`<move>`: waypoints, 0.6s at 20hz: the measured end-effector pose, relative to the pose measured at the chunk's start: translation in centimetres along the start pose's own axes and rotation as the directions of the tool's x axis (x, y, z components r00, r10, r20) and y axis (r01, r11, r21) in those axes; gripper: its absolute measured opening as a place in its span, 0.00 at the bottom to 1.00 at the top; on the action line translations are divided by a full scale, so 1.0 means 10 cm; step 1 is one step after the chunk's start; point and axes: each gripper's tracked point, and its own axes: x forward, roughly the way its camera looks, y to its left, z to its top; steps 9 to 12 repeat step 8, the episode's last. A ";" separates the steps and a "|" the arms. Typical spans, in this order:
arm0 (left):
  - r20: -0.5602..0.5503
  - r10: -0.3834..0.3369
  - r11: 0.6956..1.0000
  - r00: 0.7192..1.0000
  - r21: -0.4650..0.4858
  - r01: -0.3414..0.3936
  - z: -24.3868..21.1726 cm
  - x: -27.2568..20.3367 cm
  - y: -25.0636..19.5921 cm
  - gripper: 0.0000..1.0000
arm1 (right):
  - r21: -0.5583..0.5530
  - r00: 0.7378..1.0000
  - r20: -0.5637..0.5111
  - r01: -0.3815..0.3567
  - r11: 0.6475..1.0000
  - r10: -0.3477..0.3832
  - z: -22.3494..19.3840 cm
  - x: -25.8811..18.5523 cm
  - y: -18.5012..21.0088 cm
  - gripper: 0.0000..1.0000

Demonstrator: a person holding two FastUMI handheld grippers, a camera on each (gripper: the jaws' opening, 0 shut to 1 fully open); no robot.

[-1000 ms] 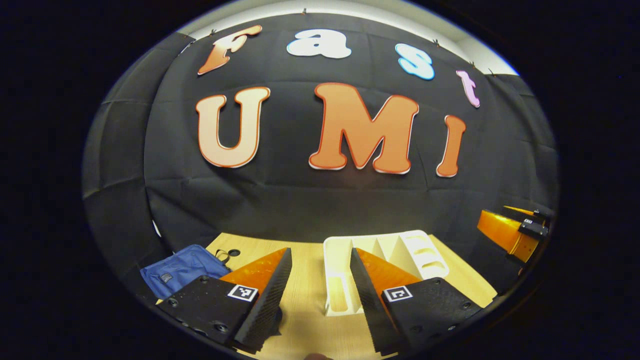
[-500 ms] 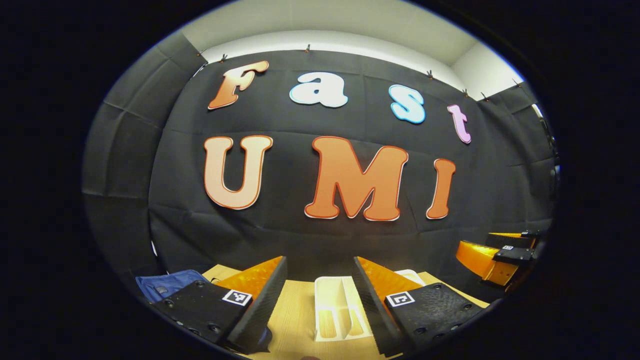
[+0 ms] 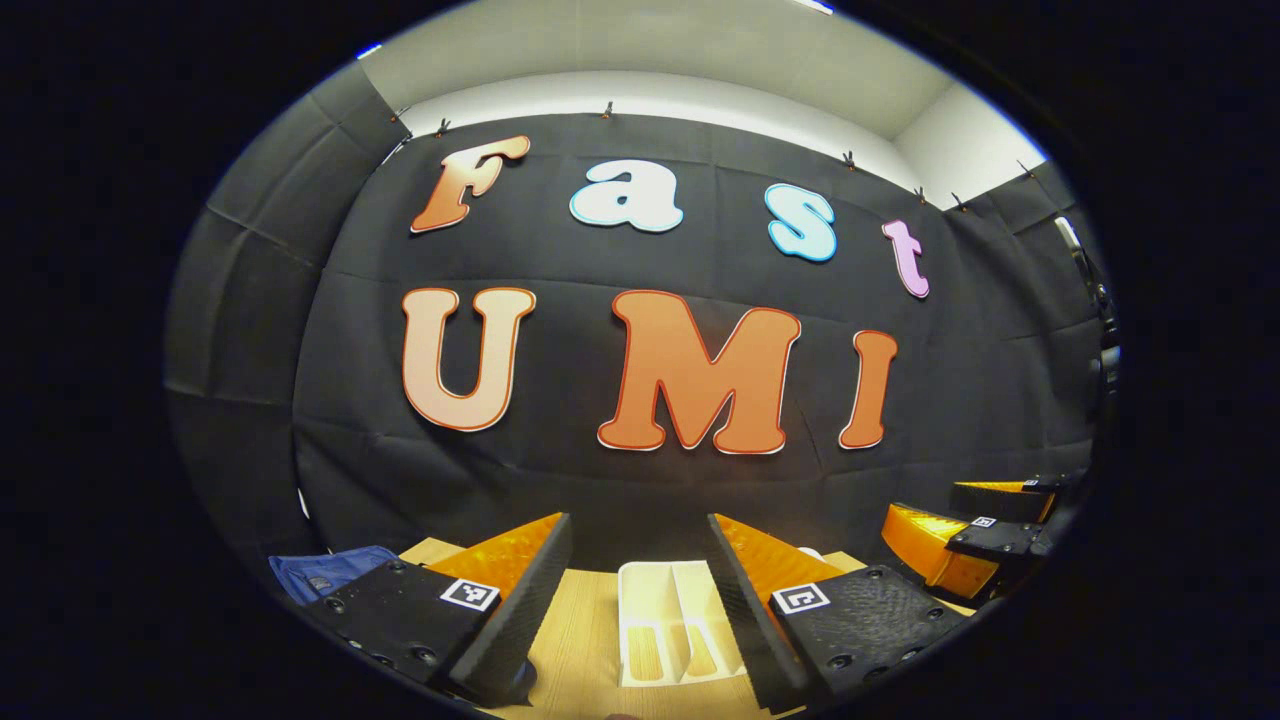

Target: Open the schoolbag, grab two books from the bookshelf and put them into the schoolbag.

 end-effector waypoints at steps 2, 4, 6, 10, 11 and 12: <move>-0.032 0.011 1.000 0.999 0.008 -0.010 -0.08 0.01 0.03 0.84 | 0.002 1.000 -0.013 0.007 1.000 -0.007 -0.04 -0.02 -0.02 0.96; -0.044 0.018 1.000 0.999 0.012 -0.018 -0.10 0.01 0.05 0.80 | 0.008 1.000 -0.023 0.016 1.000 -0.016 -0.06 -0.01 -0.06 0.96; -0.051 0.023 1.000 0.998 0.020 -0.022 -0.12 0.00 0.06 0.80 | 0.014 0.999 -0.027 0.024 1.000 -0.023 -0.07 0.01 -0.07 0.96; -0.054 0.021 1.000 0.998 0.022 -0.020 -0.14 0.00 0.06 0.83 | 0.018 0.999 -0.031 0.024 1.000 -0.023 -0.09 0.00 -0.07 0.96; -0.054 0.021 1.000 0.998 0.022 -0.020 -0.14 0.00 0.06 0.83 | 0.018 0.999 -0.031 0.024 1.000 -0.023 -0.09 0.00 -0.07 0.96; -0.054 0.021 1.000 0.998 0.022 -0.020 -0.14 0.00 0.06 0.83 | 0.018 0.999 -0.031 0.024 1.000 -0.023 -0.09 0.00 -0.07 0.96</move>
